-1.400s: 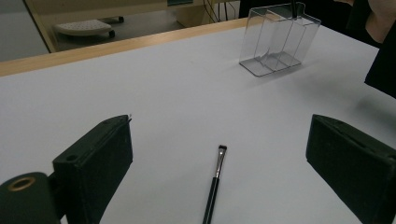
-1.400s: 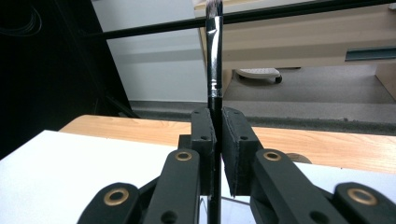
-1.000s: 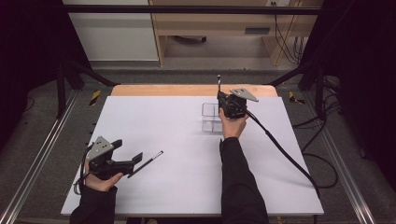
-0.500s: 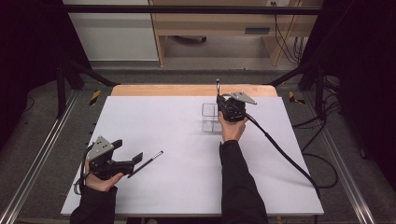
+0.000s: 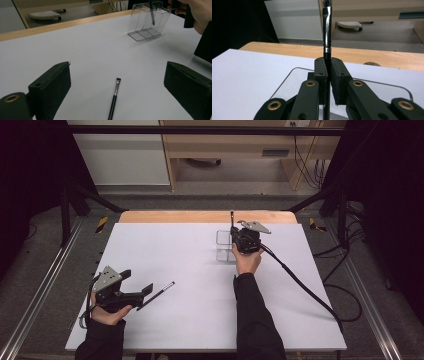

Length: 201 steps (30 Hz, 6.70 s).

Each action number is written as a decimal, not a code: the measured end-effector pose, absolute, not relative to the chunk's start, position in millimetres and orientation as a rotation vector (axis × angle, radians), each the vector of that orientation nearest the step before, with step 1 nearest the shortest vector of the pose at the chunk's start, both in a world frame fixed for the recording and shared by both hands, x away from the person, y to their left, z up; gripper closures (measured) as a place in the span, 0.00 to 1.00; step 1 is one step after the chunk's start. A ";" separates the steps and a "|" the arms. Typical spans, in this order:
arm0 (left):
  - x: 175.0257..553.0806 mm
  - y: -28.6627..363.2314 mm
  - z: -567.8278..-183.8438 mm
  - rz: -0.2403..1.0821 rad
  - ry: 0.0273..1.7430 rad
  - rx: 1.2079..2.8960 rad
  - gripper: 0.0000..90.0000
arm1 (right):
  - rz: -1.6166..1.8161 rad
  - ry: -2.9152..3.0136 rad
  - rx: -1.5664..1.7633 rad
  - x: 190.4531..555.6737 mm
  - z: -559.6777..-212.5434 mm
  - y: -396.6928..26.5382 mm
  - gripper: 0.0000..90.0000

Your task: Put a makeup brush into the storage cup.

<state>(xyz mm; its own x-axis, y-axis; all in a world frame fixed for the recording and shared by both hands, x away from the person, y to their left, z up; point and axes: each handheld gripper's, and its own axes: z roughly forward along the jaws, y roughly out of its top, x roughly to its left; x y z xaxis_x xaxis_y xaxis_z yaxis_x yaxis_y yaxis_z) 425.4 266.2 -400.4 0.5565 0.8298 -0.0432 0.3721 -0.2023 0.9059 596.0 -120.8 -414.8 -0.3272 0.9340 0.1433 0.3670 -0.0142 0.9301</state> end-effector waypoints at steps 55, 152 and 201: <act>428.0 255.9 -407.0 0.564 0.989 1.838 0.07 | 1.402 1.948 1.177 488.5 -388.5 -182.3 0.16; 473.5 233.1 -446.7 0.456 1.039 2.330 0.22 | 1.364 2.004 1.197 441.7 -401.3 -219.8 0.11; 474.0 224.1 -455.3 0.328 1.104 2.431 0.92 | 1.354 2.019 1.202 442.6 -404.0 -217.7 0.11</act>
<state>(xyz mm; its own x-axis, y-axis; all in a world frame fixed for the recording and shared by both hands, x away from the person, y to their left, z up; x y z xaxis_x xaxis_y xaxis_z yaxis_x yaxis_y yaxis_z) 474.0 224.1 -455.3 0.6518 0.7578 0.0305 0.6514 -0.5799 0.4894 442.6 -217.7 -404.0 -0.5339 0.8381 0.1121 0.4219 0.1492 0.8943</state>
